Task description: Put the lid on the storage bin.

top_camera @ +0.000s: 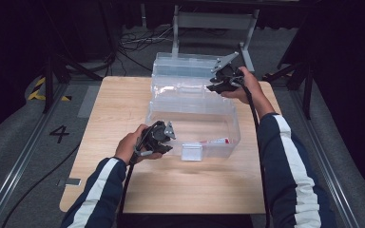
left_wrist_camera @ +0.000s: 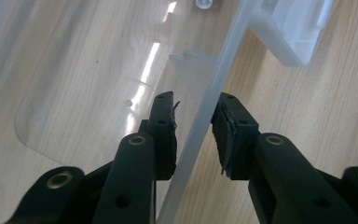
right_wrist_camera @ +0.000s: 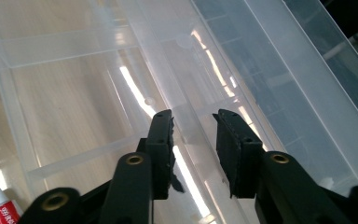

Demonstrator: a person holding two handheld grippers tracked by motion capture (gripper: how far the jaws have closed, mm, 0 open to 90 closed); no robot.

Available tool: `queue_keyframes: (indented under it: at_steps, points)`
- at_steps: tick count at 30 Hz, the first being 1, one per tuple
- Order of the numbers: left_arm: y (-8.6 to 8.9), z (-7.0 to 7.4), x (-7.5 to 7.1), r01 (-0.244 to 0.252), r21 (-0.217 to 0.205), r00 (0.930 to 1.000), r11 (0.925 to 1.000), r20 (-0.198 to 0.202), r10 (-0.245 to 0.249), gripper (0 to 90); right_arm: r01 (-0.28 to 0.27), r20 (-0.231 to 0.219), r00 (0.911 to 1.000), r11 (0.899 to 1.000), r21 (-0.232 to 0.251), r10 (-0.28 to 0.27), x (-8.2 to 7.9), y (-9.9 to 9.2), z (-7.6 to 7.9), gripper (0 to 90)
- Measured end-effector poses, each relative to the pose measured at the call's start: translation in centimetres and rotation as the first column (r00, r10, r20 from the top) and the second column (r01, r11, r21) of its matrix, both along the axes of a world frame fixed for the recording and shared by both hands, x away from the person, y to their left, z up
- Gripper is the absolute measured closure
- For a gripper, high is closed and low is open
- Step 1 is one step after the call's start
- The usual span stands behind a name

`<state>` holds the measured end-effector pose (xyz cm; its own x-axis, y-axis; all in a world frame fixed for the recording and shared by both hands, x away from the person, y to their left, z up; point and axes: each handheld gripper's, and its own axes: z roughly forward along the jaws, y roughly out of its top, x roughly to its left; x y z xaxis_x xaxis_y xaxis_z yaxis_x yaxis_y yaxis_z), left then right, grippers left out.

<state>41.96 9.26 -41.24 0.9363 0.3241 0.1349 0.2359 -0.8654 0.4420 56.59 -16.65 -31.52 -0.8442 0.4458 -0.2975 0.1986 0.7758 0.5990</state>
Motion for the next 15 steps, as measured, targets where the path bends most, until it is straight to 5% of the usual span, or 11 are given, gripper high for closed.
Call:
queue_keyframes:
  at_steps: [8,15]
  points:
    - [-0.2,0.0,0.0,-0.012,0.012,0.9999,0.9999,-0.003,0.012,69.2,-0.013,0.041,0.9990,0.995,-0.099,0.017,-0.5,1.2,0.2,73.1]
    - [-0.3,-0.1,-0.1,-0.022,0.010,0.9998,0.9997,0.000,0.022,68.6,-0.034,0.017,0.9992,0.996,-0.086,0.036,-0.8,1.1,0.6,78.1]
